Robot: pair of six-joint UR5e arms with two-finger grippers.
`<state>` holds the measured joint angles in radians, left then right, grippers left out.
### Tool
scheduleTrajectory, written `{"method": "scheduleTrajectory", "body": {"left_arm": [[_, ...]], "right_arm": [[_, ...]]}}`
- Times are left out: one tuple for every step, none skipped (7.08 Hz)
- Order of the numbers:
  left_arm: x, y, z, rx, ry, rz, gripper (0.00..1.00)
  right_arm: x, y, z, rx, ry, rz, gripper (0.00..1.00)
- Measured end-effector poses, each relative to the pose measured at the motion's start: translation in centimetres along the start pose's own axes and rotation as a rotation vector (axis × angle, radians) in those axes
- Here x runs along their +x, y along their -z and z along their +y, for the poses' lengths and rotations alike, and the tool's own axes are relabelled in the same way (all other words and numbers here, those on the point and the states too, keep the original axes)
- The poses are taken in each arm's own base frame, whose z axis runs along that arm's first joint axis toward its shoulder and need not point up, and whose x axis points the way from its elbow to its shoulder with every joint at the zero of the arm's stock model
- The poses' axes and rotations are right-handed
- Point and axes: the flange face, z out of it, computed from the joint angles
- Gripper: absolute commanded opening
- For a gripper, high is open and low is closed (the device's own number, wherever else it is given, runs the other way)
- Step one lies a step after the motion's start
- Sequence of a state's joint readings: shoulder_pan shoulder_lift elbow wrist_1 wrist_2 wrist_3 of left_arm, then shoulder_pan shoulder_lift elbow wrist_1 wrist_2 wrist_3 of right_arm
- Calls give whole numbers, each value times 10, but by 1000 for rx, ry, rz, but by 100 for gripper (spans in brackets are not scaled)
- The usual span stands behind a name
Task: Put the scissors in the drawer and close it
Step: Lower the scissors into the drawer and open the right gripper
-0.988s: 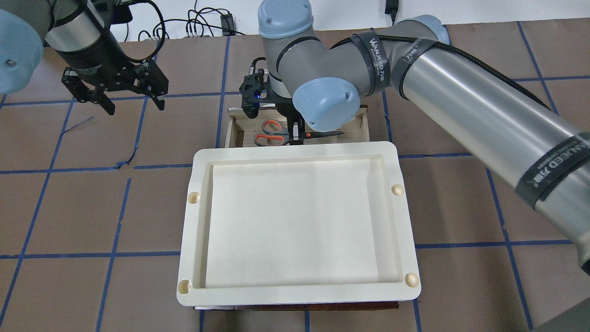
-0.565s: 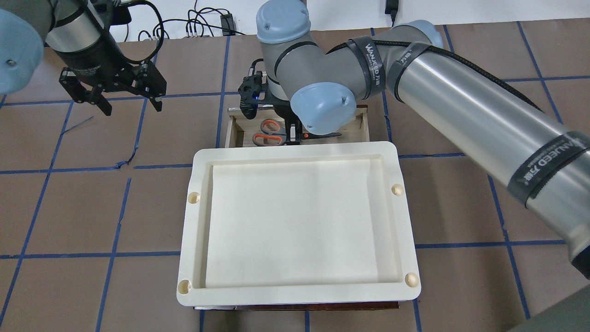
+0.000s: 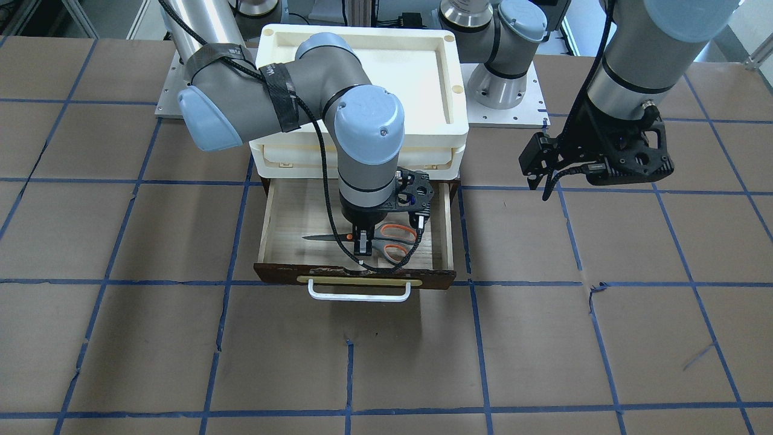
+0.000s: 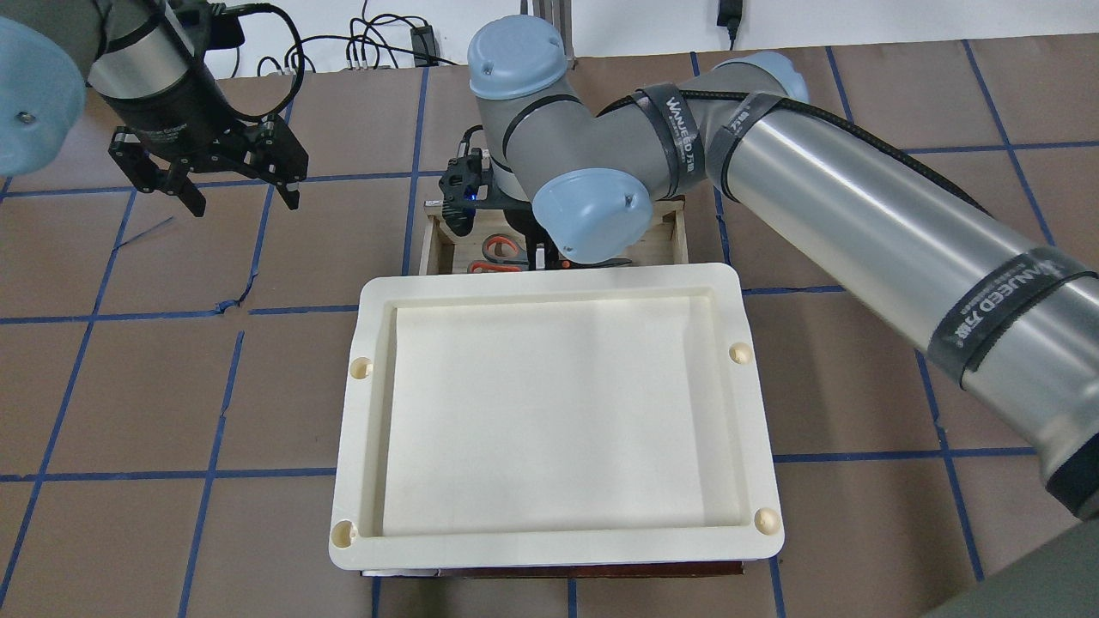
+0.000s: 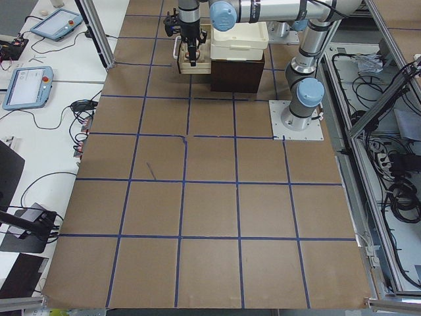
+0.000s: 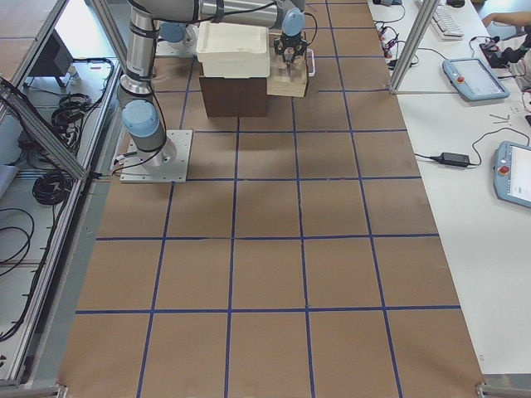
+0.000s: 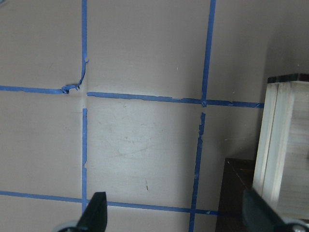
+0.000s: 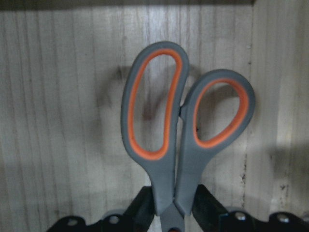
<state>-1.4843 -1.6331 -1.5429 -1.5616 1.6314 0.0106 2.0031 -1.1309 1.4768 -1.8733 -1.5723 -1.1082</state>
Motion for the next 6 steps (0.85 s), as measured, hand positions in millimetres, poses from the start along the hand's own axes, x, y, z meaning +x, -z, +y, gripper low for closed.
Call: {"method": "scheduleTrajectory", "body": {"left_arm": [[0,0,0,1,0,0,100],[-1,0,-1,3,0,0,100],[-1,1,-1,3,1,0,100],[-1,1,-1,3,1,-1,100],[-1,1,-1,3,1,0,100],[-1,1,-1,4,1,1,100]], "right_arm": [[-3,-5,1,-6,-2,-9,6],[-5,-8,2,-9,-7,-14,6],[-5,-10,3,-10,-9,-18,7],[-6,-11,3,-10,-10,-19,7],[-6,-11,3,-10,-11,-20,8],[-6,-13,4,-10,-11,-22,27]]}}
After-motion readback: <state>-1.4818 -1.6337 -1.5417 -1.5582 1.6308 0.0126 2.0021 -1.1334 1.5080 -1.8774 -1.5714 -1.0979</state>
